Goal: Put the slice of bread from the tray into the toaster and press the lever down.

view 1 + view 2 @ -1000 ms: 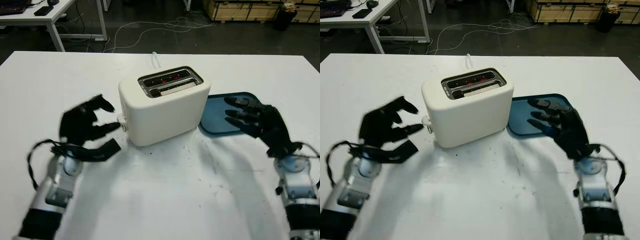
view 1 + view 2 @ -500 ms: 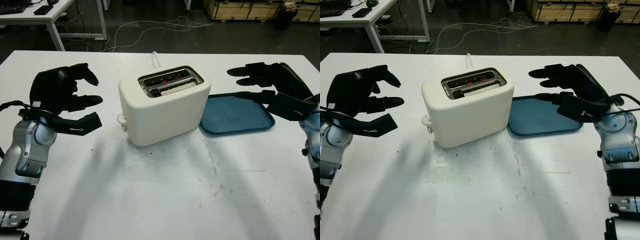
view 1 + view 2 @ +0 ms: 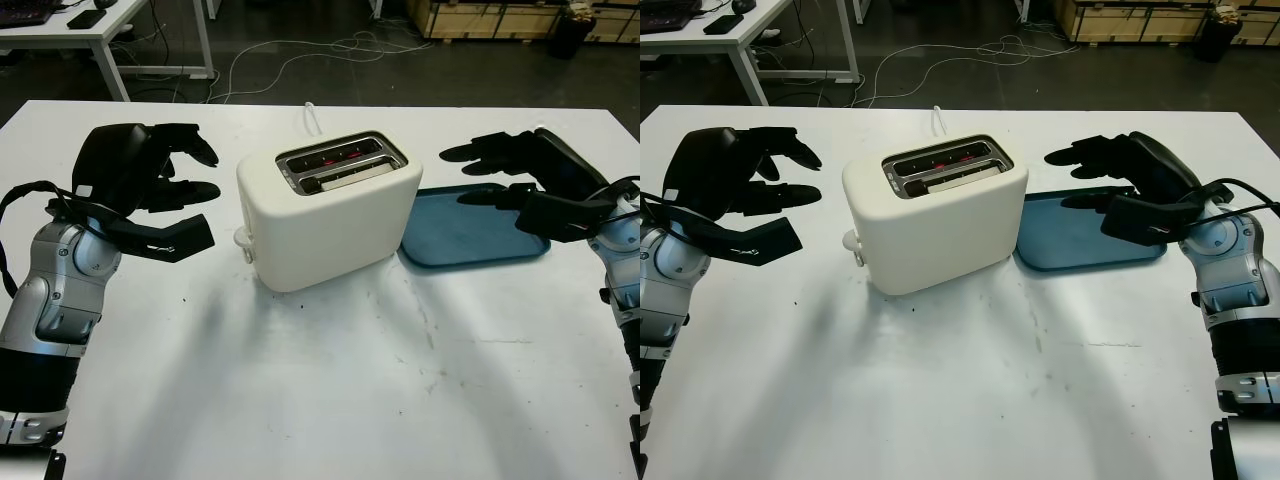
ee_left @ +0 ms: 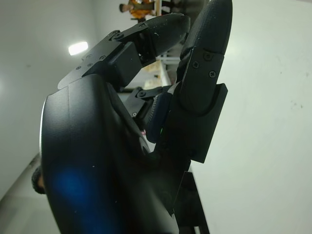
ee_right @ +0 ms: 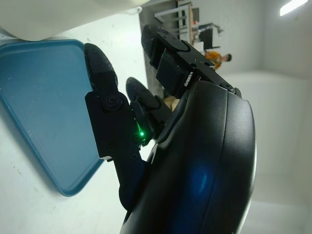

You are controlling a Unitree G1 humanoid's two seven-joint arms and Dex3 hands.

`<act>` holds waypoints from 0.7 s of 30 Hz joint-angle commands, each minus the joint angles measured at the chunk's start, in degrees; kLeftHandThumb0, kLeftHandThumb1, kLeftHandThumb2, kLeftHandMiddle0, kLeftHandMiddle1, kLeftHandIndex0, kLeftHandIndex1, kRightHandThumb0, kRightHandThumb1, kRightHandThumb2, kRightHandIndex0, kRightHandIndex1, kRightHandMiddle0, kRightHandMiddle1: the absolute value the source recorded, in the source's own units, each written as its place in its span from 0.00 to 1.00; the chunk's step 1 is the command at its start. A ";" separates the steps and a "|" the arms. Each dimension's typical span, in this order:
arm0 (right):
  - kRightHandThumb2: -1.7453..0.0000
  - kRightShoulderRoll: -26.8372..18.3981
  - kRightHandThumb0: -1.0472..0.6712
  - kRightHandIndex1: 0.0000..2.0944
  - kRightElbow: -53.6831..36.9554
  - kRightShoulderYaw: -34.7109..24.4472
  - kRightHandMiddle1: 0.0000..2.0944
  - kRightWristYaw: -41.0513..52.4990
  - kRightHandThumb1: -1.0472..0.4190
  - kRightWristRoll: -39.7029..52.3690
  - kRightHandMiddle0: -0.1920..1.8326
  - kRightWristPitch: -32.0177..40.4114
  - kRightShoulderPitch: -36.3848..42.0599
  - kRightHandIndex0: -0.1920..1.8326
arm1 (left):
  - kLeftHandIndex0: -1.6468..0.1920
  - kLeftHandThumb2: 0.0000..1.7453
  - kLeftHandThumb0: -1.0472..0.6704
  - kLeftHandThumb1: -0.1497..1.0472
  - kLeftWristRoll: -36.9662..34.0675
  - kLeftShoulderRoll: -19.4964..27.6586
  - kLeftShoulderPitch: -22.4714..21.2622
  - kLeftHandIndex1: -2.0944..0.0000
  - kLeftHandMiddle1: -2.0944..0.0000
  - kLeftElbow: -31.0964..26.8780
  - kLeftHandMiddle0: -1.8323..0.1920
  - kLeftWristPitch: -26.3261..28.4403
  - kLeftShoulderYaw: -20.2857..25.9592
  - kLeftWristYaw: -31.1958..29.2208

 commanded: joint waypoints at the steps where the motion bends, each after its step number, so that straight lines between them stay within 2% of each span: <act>1: 1.00 -0.12 0.42 0.00 0.97 -0.13 0.00 -0.72 0.16 0.26 0.47 -1.31 -1.17 0.52 | 0.43 0.00 0.20 0.86 -0.44 -0.27 -0.62 0.69 0.45 -1.24 0.49 0.86 0.36 -0.50; 12: 1.00 -0.38 0.40 0.00 -0.24 -0.29 0.00 -0.69 0.16 -0.21 0.47 0.79 -1.08 0.51 | 0.41 0.00 0.23 0.84 0.16 -0.16 -0.27 0.74 0.49 -2.58 0.48 2.20 0.11 -0.92; 21: 1.00 -0.60 0.40 0.00 -0.16 -0.40 0.00 -0.77 0.16 0.05 0.47 -0.97 -0.64 0.52 | 0.39 0.00 0.22 0.84 0.24 -0.19 0.53 0.77 0.51 -3.57 0.47 2.34 0.24 -1.12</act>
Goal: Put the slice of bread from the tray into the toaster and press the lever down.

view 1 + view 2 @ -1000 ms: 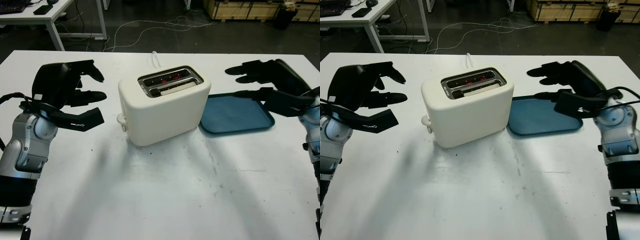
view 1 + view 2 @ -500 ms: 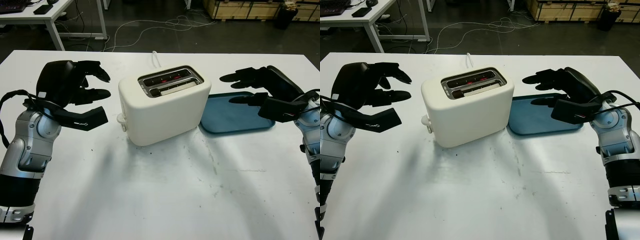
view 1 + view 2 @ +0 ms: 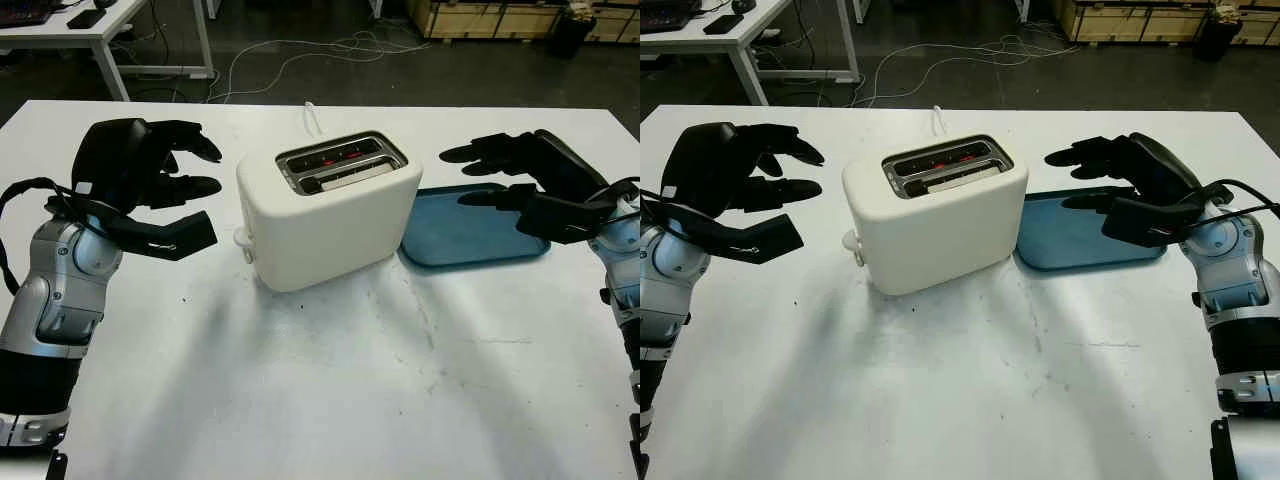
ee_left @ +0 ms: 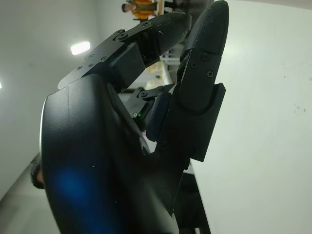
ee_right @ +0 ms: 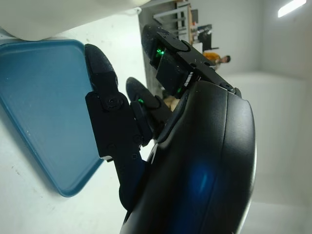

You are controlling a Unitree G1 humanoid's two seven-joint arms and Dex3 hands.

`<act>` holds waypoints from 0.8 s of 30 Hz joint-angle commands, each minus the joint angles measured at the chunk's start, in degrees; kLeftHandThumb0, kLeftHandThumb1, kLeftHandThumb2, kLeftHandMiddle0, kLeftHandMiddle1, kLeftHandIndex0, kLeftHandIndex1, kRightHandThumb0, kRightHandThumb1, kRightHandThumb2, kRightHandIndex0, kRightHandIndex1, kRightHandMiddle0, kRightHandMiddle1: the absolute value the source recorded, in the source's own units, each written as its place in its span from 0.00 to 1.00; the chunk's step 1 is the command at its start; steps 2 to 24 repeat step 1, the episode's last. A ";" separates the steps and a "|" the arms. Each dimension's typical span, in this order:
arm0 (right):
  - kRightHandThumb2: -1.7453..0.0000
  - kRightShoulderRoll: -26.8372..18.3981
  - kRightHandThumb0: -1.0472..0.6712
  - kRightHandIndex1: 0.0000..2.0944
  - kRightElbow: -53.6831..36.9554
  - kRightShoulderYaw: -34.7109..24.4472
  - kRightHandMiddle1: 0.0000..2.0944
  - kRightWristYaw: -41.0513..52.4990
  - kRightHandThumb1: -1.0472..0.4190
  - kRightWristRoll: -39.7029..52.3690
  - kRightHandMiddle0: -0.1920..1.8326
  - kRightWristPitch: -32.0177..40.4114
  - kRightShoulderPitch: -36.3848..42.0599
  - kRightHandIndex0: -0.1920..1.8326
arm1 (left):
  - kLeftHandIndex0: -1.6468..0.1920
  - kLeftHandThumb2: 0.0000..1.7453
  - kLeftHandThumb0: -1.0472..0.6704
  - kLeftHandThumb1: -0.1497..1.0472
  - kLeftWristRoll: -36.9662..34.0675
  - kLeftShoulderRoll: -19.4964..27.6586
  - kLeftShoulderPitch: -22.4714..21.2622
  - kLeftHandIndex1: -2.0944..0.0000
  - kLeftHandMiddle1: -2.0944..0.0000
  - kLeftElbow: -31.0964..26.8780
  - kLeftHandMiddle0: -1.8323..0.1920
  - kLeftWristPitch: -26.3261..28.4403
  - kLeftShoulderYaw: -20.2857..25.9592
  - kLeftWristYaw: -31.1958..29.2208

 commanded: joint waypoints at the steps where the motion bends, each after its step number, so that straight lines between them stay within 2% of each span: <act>1: 1.00 -0.60 0.40 0.00 -0.44 -0.43 0.00 -0.62 0.16 0.17 0.47 -0.99 -0.36 0.52 | 0.39 0.00 0.22 0.84 0.18 -0.05 0.62 0.77 0.51 -1.00 0.47 0.57 0.20 -0.29; 24: 1.00 -0.60 0.40 0.00 -0.44 -0.43 0.00 -0.62 0.16 0.17 0.47 -0.99 -0.36 0.52 | 0.39 0.00 0.22 0.84 0.18 -0.05 0.62 0.77 0.51 -1.00 0.47 0.57 0.20 -0.29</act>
